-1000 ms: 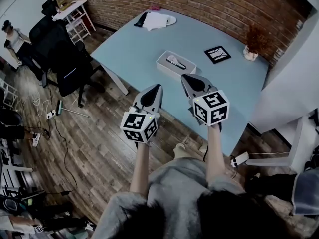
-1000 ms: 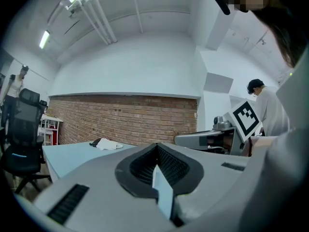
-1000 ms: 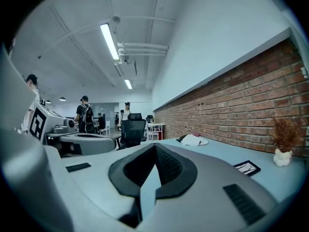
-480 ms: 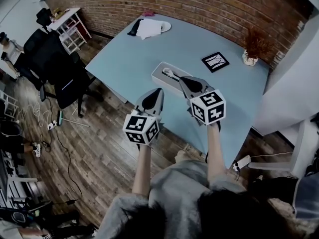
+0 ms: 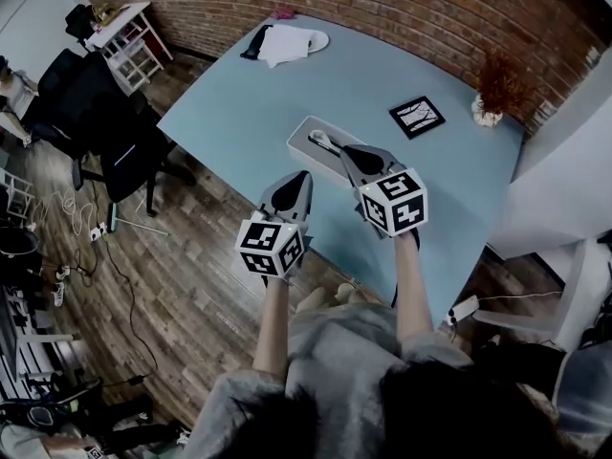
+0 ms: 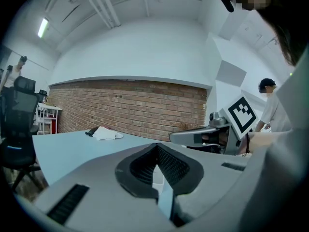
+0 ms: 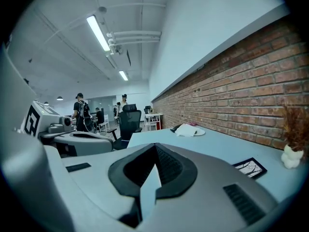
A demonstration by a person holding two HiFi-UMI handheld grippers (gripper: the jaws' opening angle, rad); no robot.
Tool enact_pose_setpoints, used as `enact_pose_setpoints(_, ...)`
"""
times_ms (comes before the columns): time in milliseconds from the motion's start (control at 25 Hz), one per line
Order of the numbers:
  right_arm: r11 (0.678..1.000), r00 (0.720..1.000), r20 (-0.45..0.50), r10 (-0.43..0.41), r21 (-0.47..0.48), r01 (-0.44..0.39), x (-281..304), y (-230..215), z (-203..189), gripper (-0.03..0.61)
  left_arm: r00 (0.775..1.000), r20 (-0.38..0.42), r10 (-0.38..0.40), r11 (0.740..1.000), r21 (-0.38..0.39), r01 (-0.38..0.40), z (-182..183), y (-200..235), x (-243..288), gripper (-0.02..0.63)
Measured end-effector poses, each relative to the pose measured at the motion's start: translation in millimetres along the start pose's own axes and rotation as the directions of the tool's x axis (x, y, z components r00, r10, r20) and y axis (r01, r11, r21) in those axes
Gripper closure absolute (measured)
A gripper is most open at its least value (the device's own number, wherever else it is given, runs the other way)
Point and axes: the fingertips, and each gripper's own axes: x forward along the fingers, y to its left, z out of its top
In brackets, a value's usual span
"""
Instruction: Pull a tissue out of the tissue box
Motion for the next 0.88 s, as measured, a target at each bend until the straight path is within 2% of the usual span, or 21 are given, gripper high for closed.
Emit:
enact_pose_setpoints(320,0.997,0.988,-0.151,-0.04,-0.065,0.031,39.9,-15.4,-23.0,0.58,0.998,-0.046,-0.038,0.999,-0.039,0.036,-11.8,38.8,33.9,0.611)
enact_pose_setpoints(880,0.995,0.934,-0.349,-0.082,-0.075,0.06,109.1,-41.8,-59.3,0.575,0.972,-0.16,-0.172,0.984,-0.077,0.161,-39.4,82.7,84.9,0.611)
